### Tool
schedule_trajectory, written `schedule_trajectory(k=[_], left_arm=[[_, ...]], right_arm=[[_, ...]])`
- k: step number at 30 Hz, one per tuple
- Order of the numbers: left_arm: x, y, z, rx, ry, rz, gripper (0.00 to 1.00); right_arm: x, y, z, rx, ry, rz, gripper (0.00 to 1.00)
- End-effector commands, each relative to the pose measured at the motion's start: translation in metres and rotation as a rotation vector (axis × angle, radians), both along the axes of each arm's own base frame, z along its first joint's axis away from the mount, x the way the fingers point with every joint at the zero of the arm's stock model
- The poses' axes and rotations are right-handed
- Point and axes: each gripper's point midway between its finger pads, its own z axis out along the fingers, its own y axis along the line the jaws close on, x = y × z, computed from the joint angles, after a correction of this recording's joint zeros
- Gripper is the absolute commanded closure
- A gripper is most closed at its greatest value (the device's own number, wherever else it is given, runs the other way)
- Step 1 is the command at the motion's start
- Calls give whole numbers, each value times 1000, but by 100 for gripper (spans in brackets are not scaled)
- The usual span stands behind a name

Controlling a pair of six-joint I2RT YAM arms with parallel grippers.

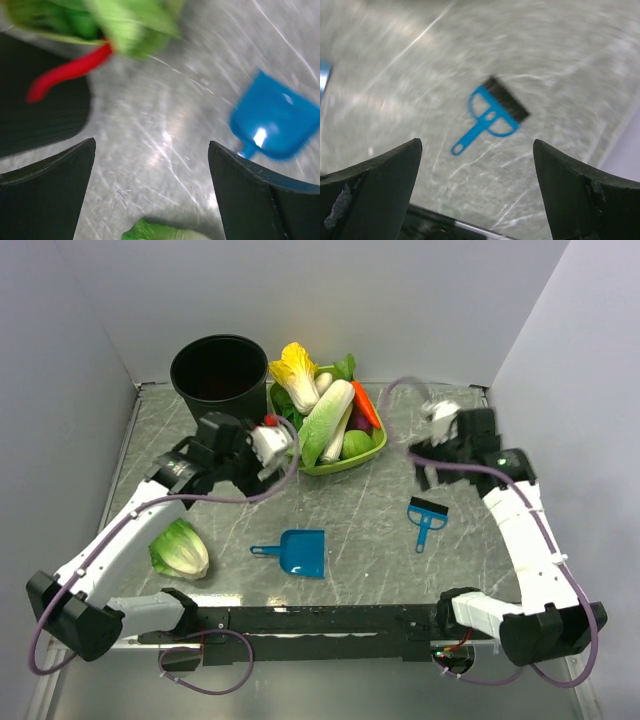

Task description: Sweep away the paper scraps from the table

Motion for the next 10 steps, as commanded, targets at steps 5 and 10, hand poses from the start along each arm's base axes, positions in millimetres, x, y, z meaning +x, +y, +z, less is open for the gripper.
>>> schedule_trajectory(k=[5,10], left_arm=[[73,57,116,-354,-231,519,4],[99,103,153,-558,-276,789,3]], right_arm=[[68,-69,164,129,-496,-528,0],[76,-65,187,173,-568,-512,0]])
